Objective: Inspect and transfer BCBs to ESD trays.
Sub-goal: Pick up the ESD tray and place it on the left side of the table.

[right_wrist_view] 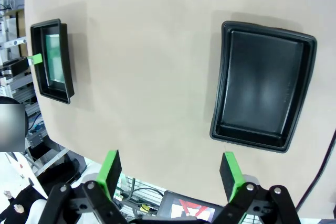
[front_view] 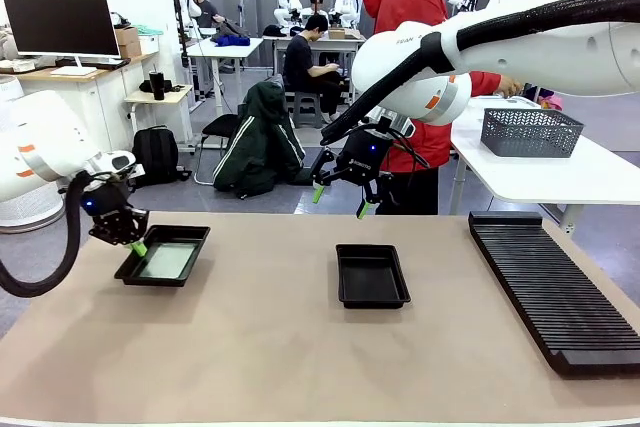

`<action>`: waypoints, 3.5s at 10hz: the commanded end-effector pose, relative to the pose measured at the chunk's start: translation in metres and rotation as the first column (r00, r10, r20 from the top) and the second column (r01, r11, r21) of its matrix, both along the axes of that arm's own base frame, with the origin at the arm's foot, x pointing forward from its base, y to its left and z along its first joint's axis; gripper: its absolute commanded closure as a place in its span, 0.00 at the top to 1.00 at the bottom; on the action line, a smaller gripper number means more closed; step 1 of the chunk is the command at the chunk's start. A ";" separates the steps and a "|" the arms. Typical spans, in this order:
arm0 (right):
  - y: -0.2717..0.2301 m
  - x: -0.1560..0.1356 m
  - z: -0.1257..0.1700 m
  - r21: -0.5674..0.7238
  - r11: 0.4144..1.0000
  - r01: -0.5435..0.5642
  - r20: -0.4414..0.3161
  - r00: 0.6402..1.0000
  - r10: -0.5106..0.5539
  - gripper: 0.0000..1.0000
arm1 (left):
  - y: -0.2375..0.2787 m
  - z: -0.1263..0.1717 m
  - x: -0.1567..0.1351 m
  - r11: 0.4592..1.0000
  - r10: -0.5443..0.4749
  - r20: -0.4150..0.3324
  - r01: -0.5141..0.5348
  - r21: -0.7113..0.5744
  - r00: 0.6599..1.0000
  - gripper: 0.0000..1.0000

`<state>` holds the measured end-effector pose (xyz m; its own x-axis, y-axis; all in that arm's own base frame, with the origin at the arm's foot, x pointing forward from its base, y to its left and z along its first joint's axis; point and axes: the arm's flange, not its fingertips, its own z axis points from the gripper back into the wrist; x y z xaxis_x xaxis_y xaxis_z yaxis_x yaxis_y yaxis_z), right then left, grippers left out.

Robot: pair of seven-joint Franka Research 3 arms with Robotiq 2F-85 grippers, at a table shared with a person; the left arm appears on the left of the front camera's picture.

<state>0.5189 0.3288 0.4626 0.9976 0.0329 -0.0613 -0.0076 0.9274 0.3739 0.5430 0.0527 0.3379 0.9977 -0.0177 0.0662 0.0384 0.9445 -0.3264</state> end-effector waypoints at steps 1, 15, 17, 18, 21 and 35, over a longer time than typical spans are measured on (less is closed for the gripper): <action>0.001 0.000 0.000 -0.012 1.000 0.003 -0.006 1.000 -0.003 1.00 | 0.017 -0.001 -0.012 0.999 -0.009 0.016 0.009 -0.042 1.000 0.03; 0.001 0.000 0.000 -0.012 1.000 0.003 -0.006 1.000 -0.003 1.00 | 0.062 -0.037 -0.038 0.998 0.054 0.044 -0.053 -0.021 0.998 0.03; 0.001 0.000 0.000 -0.012 1.000 0.003 -0.006 1.000 -0.003 1.00 | 0.059 -0.040 -0.037 0.999 0.040 0.050 -0.040 0.000 0.998 0.03; 0.001 0.000 0.000 -0.012 1.000 0.003 -0.006 1.000 -0.003 1.00 | 0.062 -0.033 -0.034 0.998 0.063 0.009 -0.063 0.003 0.998 0.03; 0.001 0.000 0.000 -0.012 1.000 0.003 -0.006 1.000 -0.003 1.00 | 0.062 -0.033 -0.034 0.998 0.063 0.009 -0.063 0.003 0.998 0.03; 0.001 0.000 0.000 -0.012 1.000 0.003 -0.006 1.000 -0.003 1.00 | 0.059 0.060 -0.049 0.997 0.025 0.042 -0.028 0.071 0.999 1.00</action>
<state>0.5189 0.3288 0.4625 0.9976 0.0330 -0.0615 -0.0076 0.9275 0.3739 0.4976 0.1117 0.3891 0.9925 0.0033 0.1222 0.0291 0.9644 -0.2629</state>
